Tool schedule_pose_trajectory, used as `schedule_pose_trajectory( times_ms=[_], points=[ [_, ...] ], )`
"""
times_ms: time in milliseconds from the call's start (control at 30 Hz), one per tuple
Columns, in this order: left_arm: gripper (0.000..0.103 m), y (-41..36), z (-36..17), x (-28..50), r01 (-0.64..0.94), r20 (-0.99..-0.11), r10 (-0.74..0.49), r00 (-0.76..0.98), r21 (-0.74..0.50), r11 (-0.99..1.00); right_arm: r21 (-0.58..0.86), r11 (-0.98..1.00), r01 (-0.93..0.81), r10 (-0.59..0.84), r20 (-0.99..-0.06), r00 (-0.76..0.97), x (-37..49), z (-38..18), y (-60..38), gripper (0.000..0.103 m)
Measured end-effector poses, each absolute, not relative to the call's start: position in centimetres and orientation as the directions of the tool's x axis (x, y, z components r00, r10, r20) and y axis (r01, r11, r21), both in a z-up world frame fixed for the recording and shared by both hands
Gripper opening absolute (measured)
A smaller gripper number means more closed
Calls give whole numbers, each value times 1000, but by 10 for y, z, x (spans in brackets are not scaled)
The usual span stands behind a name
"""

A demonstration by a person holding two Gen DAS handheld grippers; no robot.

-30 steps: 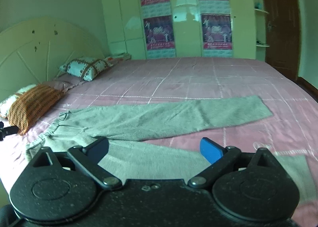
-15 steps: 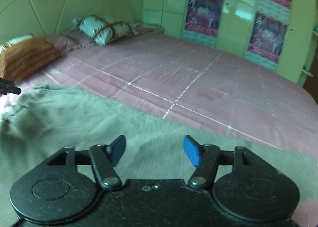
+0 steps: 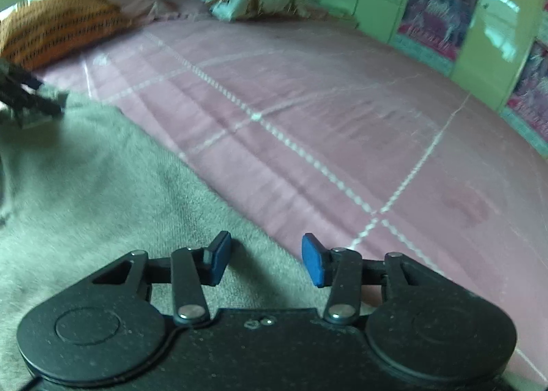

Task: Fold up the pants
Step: 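Reach both tools toward the sweatpants leg hems, then grasp a leg hem with the left tool while the right tool grasps the other hem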

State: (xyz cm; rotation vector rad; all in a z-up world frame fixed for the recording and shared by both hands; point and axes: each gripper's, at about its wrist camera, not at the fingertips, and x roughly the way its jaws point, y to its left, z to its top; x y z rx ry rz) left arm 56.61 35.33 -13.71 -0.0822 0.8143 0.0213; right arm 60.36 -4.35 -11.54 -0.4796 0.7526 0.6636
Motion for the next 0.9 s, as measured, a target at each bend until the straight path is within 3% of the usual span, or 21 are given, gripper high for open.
schedule_pose_trajectory(
  times_ms=[33,100,133,167,200,333,533,733,800,900],
  points=[
    [79,355,-139,567,-47,-725,-22,688,-75,996,-141,697,-704,382,-757,530,607,-117,-44,38],
    [73,356,-140,571,-29,-717,-37,696,-79,996,-109,688,-717,400,-768,500,609,-116,-45,25],
    [49,359,-139,574,-38,-707,-39,706,-92,995,-102,684,-722,405,-771,492,609,-115,-46,20],
    [47,362,-139,579,-52,-711,-38,702,-105,993,-110,682,-723,399,-773,494,607,-114,-45,7],
    [44,363,-139,581,-45,-709,-51,703,-117,992,-118,679,-724,392,-776,495,607,-113,-44,0],
    [31,367,-134,579,-13,-685,-97,722,-153,988,-155,682,-715,369,-771,519,598,-103,-35,0],
    [30,374,-92,527,108,-499,-163,851,-138,985,-215,652,-727,420,-696,582,548,-47,-44,0],
    [30,368,-46,441,220,-335,-239,911,-96,971,-301,603,-739,460,-625,631,441,5,-65,0],
    [30,363,-40,404,235,-305,-245,920,-69,969,-306,601,-738,465,-618,634,402,10,-73,0],
    [34,355,-50,351,236,-333,-255,908,-97,967,-337,588,-735,456,-613,645,340,-1,-81,0]
  ],
)
